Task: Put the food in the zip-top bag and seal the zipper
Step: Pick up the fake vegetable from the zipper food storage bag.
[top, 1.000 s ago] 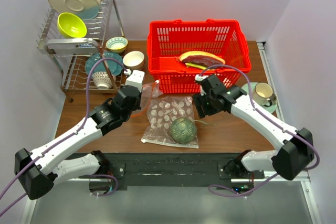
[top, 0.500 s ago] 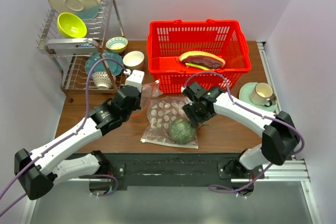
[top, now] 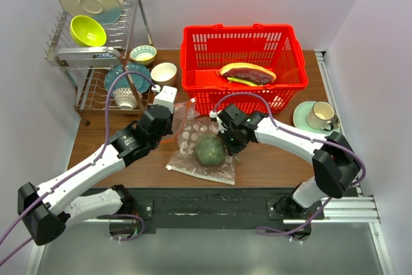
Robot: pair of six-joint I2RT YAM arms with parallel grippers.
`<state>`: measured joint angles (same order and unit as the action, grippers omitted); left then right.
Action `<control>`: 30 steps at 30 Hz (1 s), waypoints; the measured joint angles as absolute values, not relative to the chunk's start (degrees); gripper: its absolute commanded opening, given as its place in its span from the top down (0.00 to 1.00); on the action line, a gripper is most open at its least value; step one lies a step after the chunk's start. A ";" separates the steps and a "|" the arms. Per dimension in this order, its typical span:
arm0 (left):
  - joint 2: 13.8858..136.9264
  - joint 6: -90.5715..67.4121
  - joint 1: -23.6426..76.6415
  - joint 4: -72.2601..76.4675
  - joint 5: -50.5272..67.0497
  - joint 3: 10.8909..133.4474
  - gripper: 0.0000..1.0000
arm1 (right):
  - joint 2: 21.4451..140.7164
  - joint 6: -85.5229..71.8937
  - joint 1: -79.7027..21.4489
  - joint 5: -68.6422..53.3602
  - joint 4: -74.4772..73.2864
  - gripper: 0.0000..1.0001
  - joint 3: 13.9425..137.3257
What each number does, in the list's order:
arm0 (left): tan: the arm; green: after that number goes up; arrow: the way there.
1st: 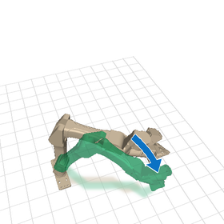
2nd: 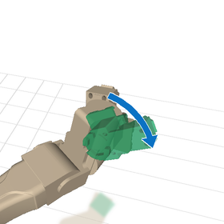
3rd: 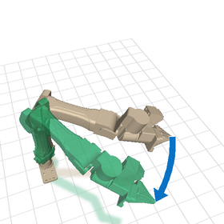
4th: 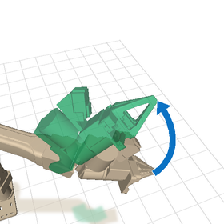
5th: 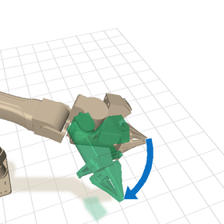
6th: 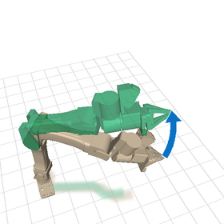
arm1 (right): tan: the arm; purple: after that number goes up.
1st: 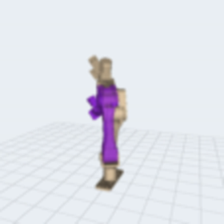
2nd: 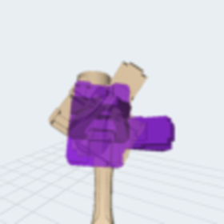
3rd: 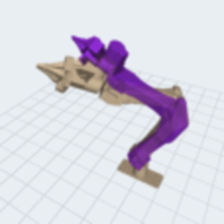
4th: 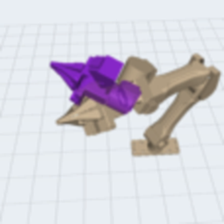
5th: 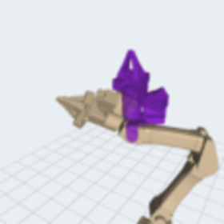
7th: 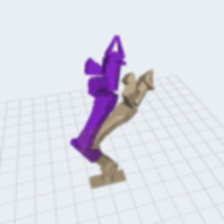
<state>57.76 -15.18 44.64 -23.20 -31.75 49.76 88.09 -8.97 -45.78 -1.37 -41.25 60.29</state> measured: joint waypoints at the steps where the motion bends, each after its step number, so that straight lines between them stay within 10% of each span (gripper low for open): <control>1: 57.80 -15.18 44.64 -23.20 -31.75 49.76 1.00 | 87.85 -8.99 -45.84 -1.98 -40.77 1.00 60.12; 30: 62.02 -23.40 44.40 -31.09 -10.68 57.54 1.00 | 55.72 -15.11 -45.95 -16.69 -20.05 1.00 51.92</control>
<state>62.02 -23.40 44.40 -31.09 -10.68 57.54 55.72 -15.11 -45.95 -16.69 -20.05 51.92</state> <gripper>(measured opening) 0.021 0.042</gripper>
